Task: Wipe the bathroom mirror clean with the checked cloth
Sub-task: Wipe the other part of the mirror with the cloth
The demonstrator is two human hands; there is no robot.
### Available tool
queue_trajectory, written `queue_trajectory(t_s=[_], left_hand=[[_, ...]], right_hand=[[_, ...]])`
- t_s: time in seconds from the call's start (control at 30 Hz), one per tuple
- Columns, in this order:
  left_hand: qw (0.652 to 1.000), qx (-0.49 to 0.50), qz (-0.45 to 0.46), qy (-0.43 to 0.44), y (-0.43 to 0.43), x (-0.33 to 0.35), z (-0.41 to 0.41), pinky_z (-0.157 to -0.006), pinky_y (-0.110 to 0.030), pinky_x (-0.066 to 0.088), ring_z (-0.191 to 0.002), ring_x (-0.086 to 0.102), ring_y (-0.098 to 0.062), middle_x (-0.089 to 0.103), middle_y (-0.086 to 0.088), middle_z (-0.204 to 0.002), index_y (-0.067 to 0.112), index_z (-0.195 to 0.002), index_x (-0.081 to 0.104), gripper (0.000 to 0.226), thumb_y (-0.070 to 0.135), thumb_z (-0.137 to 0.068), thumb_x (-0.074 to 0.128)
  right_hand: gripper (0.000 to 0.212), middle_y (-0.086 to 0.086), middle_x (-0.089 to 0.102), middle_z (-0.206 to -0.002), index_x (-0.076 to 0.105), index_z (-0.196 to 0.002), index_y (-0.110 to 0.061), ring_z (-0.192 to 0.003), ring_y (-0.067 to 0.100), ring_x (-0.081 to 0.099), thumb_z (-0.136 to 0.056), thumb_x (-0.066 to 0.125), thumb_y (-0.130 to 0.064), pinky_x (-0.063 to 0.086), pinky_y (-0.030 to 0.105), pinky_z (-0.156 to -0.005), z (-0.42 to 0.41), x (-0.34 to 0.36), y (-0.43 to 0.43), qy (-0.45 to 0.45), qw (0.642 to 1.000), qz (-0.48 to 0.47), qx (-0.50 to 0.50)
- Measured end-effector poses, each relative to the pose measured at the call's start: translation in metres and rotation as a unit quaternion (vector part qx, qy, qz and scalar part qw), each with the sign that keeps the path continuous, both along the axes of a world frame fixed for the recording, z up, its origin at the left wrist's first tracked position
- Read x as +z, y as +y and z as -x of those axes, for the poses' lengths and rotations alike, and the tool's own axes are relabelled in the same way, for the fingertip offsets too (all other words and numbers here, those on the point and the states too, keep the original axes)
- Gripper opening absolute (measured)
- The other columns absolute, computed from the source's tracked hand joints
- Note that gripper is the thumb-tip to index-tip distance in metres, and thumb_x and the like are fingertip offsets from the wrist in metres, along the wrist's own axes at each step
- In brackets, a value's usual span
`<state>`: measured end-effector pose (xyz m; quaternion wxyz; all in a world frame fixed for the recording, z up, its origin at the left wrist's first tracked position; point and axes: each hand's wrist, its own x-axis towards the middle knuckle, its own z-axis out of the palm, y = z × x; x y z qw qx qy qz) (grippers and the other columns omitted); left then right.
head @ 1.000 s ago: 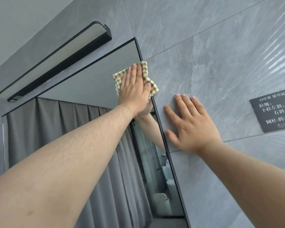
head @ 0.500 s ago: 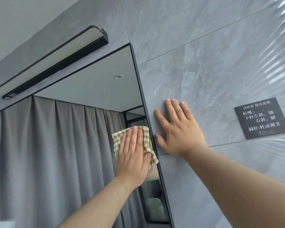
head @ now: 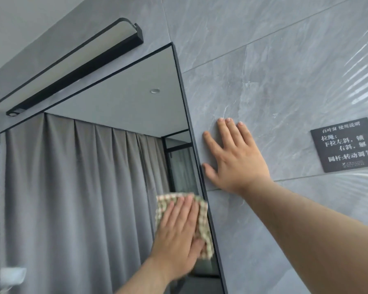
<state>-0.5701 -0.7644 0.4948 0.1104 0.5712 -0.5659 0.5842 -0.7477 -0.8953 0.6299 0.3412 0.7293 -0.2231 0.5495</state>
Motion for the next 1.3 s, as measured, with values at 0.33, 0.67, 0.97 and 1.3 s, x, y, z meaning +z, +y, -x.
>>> queue_trajectory(t_s=[0.33,0.67,0.97,1.3], left_hand=[[0.99,0.014,0.09,0.104,-0.015,0.155,0.004,-0.125,-0.047,0.008,-0.154,0.003,-0.025,0.009,-0.015,-0.166,0.003,-0.158,0.011,0.076,0.043,-0.094,0.026],[0.99,-0.002,0.062,0.129,-0.013,0.075,0.01,-0.125,-0.05,0.008,-0.154,0.001,-0.029,0.007,-0.018,-0.166,0.001,-0.157,0.01,0.078,0.042,-0.095,0.031],[0.989,0.02,0.025,0.145,-0.006,-0.032,0.007,-0.125,-0.047,-0.001,-0.154,-0.007,-0.028,-0.009,-0.014,-0.166,0.005,-0.156,-0.008,0.074,0.05,-0.101,0.015],[0.991,0.001,0.015,0.131,-0.004,-0.102,0.014,-0.124,-0.051,0.007,-0.154,0.004,-0.033,-0.003,-0.017,-0.167,0.005,-0.158,-0.004,0.08,0.048,-0.098,0.029]], right_hand=[[0.077,0.03,0.033,-0.153,0.046,-0.146,-0.012,-0.143,0.044,0.031,-0.083,0.042,-0.058,0.019,0.055,-0.12,-0.003,0.0,-0.002,-0.032,0.999,0.026,0.02],[0.078,0.031,0.028,-0.155,0.041,-0.148,-0.012,-0.145,0.045,0.025,-0.085,0.037,-0.057,0.014,0.056,-0.121,-0.001,0.0,0.0,-0.024,0.999,0.024,0.018],[0.08,0.03,0.018,-0.159,0.032,-0.152,-0.013,-0.149,0.044,0.016,-0.087,0.031,-0.059,0.008,0.056,-0.122,0.002,-0.001,-0.001,0.0,1.0,0.025,-0.001],[0.086,0.029,0.029,-0.154,0.031,-0.153,-0.015,-0.142,0.055,0.019,-0.087,0.026,-0.07,0.009,0.063,-0.119,0.001,-0.015,0.0,0.045,0.997,0.051,0.035]])
